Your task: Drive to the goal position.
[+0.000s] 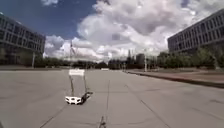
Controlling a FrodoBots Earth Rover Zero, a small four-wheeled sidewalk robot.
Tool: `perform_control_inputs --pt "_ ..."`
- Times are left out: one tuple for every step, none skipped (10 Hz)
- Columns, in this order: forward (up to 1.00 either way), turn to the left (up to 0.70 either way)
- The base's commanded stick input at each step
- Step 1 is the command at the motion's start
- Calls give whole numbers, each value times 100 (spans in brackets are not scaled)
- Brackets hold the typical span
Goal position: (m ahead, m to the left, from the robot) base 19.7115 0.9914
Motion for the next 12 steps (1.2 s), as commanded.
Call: perform_control_inputs --pt "100 -28" --pt "100 -40" --pt "100 -28" --pt "100 -9" --pt "100 0" --pt "100 0" --pt "100 0" --pt "100 0" --pt "100 0" --pt "100 0" --pt "100 0" --pt "100 0"
